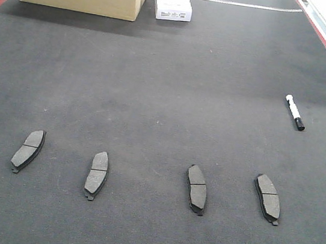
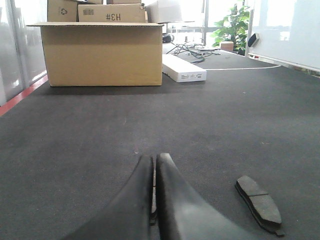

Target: Move and align brake pads A on conveyor

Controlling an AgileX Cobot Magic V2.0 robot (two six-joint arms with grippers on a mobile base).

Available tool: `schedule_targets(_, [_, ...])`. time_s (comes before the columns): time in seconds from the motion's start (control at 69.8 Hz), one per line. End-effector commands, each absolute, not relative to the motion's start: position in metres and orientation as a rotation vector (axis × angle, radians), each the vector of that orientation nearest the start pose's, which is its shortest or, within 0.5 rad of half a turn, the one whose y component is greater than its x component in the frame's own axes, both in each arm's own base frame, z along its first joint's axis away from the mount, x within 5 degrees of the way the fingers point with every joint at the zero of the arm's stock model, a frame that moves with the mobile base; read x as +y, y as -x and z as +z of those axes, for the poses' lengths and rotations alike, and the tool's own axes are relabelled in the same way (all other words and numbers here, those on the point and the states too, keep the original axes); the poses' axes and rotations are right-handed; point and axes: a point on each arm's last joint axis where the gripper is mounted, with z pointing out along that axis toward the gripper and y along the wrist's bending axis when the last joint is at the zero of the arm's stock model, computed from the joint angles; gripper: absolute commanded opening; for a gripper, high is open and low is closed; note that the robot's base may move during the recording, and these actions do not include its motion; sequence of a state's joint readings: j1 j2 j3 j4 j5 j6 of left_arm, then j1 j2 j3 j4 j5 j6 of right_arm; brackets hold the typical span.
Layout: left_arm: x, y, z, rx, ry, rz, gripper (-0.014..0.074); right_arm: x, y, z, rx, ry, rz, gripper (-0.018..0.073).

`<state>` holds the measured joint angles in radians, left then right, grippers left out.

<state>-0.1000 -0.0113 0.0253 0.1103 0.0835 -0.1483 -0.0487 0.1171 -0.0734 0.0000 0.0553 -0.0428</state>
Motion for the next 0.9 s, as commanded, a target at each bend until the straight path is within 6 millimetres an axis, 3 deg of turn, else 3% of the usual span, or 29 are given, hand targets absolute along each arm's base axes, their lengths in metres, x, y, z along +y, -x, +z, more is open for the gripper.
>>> schedule_targets(0.0, [-0.006, -0.054, 0.208, 1.487, -0.046, -0.117, -0.0008, -0.003, -0.061, 0.233, 1.462, 0.056, -0.150, -0.0009])
schedule_targets(0.215, [-0.006, -0.054, 0.208, 1.487, -0.046, -0.117, -0.0008, -0.003, -0.056, 0.205, 1.469, 0.039, -0.132, -0.0009])
schedule_targets(0.888, [-0.006, -0.054, 0.208, 1.487, -0.046, -0.117, -0.0008, -0.003, -0.056, 0.205, 1.470, -0.008, -0.081, -0.0008])
